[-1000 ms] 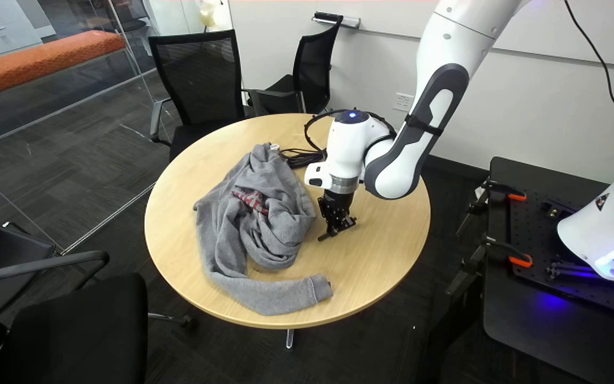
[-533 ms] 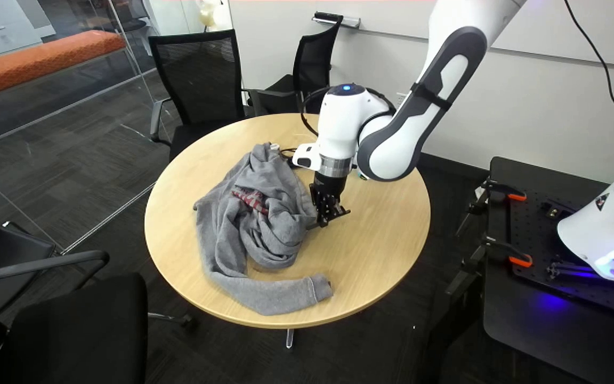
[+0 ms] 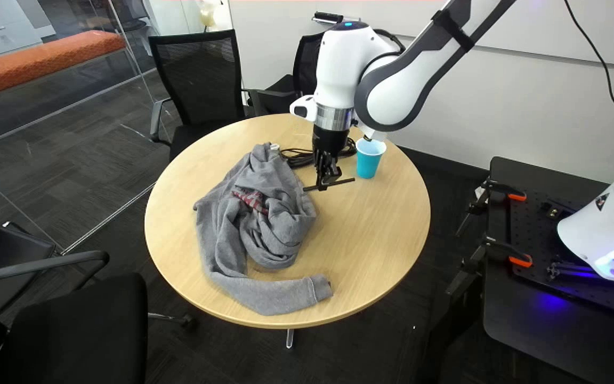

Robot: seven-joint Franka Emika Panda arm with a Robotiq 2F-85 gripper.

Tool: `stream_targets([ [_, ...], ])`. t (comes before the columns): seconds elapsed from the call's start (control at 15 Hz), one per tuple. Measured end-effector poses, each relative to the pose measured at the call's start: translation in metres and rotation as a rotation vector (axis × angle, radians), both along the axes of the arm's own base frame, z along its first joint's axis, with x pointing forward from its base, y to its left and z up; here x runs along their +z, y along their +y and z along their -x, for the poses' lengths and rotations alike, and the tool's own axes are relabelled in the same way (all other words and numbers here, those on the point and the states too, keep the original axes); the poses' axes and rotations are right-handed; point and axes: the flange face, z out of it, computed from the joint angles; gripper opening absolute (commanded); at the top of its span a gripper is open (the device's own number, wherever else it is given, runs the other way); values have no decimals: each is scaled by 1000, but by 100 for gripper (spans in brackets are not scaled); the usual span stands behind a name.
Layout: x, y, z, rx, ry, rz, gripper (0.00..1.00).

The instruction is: Put the pen inside the blue cup

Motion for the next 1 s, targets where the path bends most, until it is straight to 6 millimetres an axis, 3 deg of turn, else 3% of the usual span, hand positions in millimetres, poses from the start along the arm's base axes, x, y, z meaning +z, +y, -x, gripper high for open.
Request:
stream_targets([
  [0.2,20,-27,-1,-113,-2,29,3],
  [0.27,24,-37,0,-161,-3,41,14],
  [0.4,29,-52,2,-228,-4,62,14],
  [0.53,30,-53,5,-243,-3,67,14],
  [0.6,30,-52,5,-244,-2,67,3],
  [1.0,31,-55,2,-349,-41,138,3],
])
